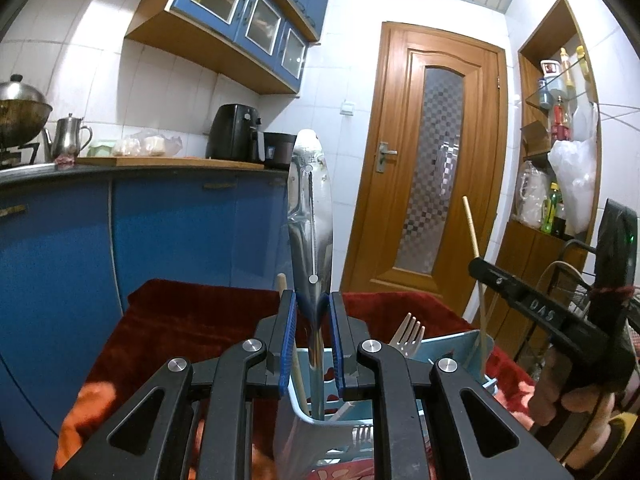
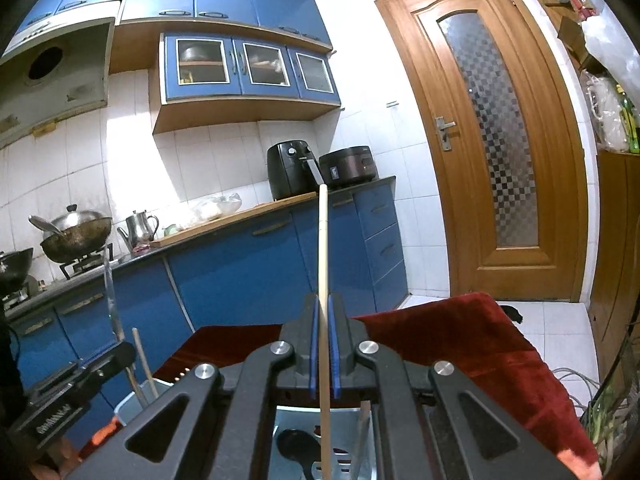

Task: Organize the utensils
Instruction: 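Lower the tongs into the box and open the left tool while the right tool releases its chopstick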

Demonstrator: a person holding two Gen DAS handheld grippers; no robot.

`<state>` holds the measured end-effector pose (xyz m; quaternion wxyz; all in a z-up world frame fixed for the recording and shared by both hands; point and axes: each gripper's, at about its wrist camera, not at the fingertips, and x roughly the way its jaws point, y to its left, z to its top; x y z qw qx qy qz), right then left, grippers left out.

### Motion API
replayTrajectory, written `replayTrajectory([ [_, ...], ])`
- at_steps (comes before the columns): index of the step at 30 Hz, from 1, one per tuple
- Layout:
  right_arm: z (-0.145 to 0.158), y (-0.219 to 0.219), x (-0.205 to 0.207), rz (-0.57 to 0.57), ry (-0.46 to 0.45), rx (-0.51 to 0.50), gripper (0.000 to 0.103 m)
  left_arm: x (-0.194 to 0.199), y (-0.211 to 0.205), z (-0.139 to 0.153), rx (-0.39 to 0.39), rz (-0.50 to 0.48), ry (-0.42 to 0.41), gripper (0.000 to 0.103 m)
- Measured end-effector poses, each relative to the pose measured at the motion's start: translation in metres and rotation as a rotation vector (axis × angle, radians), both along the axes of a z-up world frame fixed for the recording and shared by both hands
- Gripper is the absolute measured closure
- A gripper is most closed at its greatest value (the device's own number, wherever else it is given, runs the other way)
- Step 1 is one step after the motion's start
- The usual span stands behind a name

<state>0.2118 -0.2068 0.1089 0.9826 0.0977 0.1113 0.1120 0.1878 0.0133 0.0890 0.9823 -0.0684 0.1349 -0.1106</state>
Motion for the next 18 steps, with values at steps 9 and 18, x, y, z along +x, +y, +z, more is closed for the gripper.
replayTrajectory([
  [9,-0.015,0.002,-0.004,0.023,0.019,-0.019,0.096,0.001,-0.004,-0.003,0.004,-0.018,0.005,0.087],
  [18,-0.013,-0.001,-0.013,0.041,0.049,-0.008,0.084,0.002,-0.008,-0.006,0.006,-0.025,0.031,0.079],
])
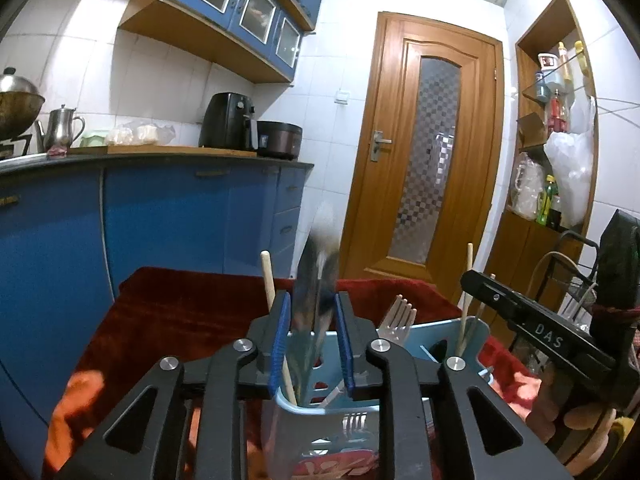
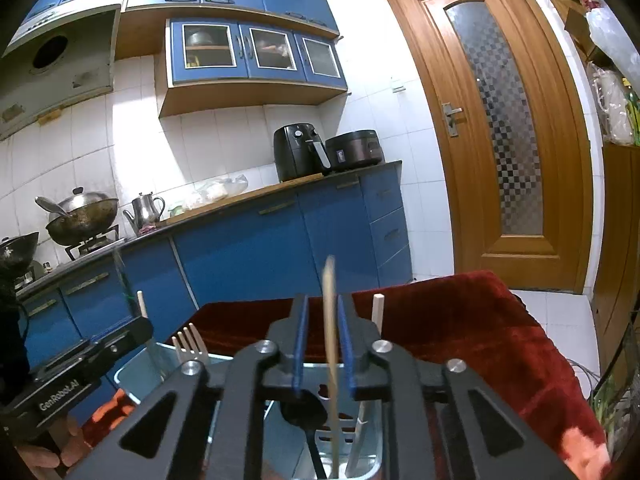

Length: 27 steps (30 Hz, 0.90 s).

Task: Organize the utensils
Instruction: 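Lower the tongs into the box and open the left tool while the right tool releases its chopstick, then move both tools back from the box toward the remaining forks and spoon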

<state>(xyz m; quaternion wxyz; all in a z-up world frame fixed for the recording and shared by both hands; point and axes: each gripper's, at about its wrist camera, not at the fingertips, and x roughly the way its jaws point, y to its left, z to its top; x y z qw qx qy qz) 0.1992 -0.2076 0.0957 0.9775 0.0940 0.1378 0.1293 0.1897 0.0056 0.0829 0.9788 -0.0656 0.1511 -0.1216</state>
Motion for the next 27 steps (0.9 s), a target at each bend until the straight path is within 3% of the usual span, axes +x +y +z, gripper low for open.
replayTrajectory([
  [14,0.02,-0.003,-0.034,0.026,-0.002,0.036,0.082,-0.022,-0.009,0.021,0.017,-0.026,-0.013,0.077],
  [27,0.039,-0.01,-0.083,0.029,0.065,0.068,0.082,-0.068,-0.011,0.032,0.047,-0.047,0.076,0.077],
])
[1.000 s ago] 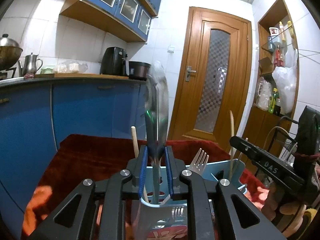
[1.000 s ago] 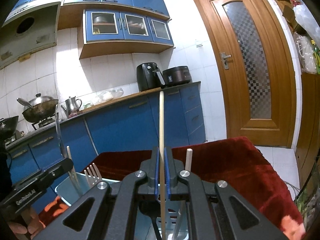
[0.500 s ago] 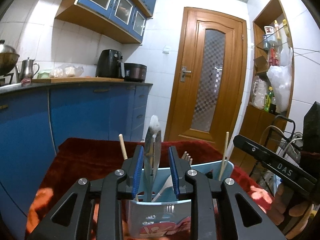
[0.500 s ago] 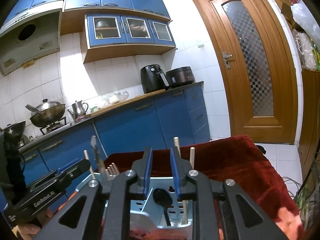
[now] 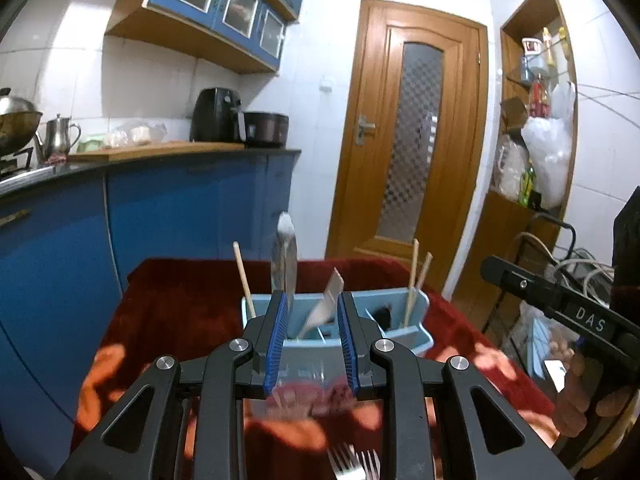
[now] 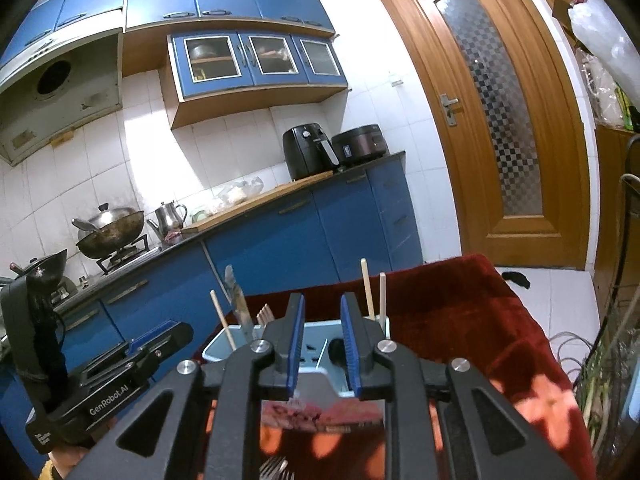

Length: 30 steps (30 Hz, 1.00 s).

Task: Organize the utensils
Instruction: 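Move both tools back from the box toward the remaining forks and spoon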

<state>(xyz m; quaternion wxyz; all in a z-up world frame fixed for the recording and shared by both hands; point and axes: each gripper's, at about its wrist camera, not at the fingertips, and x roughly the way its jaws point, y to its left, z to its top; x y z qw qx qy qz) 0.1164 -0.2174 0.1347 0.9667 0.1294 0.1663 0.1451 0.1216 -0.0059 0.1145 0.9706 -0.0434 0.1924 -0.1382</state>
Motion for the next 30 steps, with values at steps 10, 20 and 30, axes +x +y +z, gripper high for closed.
replayTrajectory([
  [10,-0.01,0.0,-0.039,-0.025,0.077,-0.025,0.082,-0.03,0.003,-0.017,0.007,-0.015,0.116,0.077],
  [20,-0.039,-0.009,-0.055,-0.087,0.208,-0.07,0.081,-0.036,0.006,-0.046,0.011,-0.002,0.234,0.077],
  [30,-0.072,-0.024,-0.062,-0.112,0.315,-0.067,0.077,-0.027,-0.009,-0.084,0.039,-0.043,0.373,0.065],
])
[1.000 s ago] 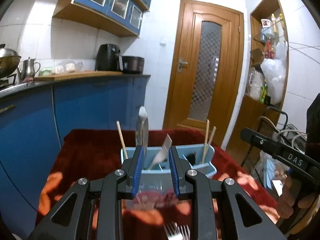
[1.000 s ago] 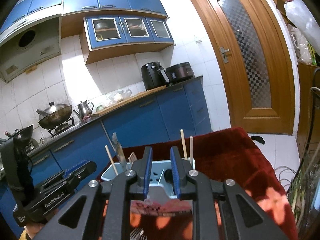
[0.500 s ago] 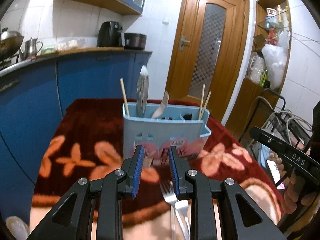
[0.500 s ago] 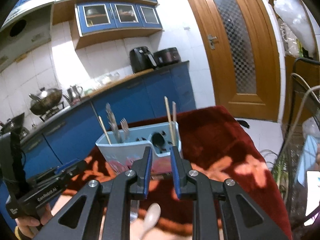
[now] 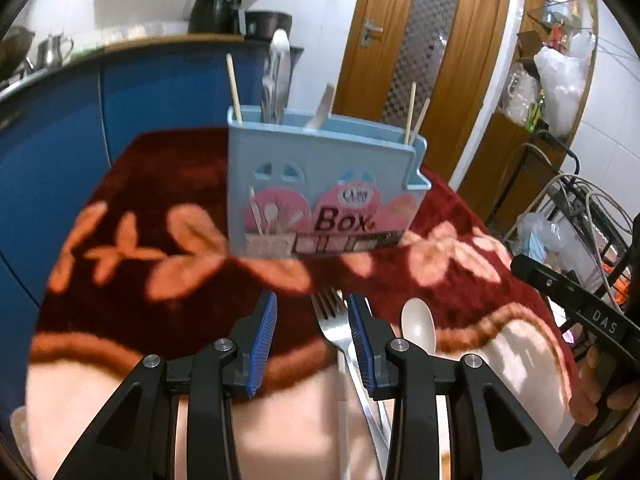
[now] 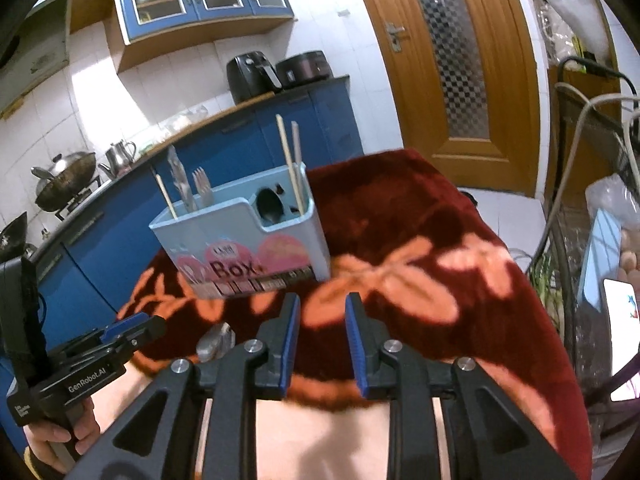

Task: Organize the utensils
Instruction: 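Move both tools back from the box toward the remaining forks and spoon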

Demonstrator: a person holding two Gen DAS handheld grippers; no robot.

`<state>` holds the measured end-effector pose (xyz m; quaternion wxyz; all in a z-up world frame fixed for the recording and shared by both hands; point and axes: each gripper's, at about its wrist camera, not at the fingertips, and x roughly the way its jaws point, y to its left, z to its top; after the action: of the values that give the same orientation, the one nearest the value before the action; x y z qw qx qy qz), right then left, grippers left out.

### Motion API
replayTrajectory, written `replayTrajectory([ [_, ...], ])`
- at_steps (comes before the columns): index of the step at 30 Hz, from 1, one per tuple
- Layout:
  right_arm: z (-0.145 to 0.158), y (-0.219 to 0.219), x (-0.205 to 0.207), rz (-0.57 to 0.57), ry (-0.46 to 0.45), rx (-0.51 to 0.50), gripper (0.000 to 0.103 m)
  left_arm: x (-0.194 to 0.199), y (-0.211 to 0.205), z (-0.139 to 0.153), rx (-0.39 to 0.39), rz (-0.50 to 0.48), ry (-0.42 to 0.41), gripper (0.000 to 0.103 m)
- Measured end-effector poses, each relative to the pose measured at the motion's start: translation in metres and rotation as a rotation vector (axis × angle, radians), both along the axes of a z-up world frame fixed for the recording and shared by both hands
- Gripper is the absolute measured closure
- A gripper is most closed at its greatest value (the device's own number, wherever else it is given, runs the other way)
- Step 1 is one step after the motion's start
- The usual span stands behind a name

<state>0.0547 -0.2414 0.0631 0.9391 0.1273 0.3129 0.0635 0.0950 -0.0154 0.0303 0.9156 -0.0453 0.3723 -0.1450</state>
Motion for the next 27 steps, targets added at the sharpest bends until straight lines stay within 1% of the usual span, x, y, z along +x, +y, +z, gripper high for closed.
replayTrajectory([
  [9,-0.021,-0.013,0.001,0.0,0.066,0.03,0.075,0.011,-0.01,-0.024,0.003,-0.024,0.093,0.065],
  [11,-0.024,-0.015,0.002,0.0,0.074,0.034,0.075,0.014,-0.01,-0.029,-0.007,-0.021,0.115,0.065],
  [16,-0.029,-0.017,0.002,0.003,0.085,0.04,0.075,0.022,-0.01,-0.037,-0.066,-0.035,0.171,0.065],
  [17,-0.03,-0.018,0.003,0.004,0.087,0.042,0.075,0.023,-0.01,-0.039,-0.075,-0.035,0.178,0.066],
  [19,-0.031,-0.018,0.004,0.005,0.091,0.045,0.075,0.024,-0.01,-0.04,-0.096,-0.031,0.177,0.074],
  [21,-0.032,-0.019,0.004,0.008,0.094,0.047,0.075,0.026,-0.008,-0.04,-0.131,-0.033,0.181,0.079],
  [27,-0.036,-0.019,0.005,0.012,0.102,0.048,0.075,0.025,-0.007,-0.04,-0.168,-0.015,0.168,0.079],
])
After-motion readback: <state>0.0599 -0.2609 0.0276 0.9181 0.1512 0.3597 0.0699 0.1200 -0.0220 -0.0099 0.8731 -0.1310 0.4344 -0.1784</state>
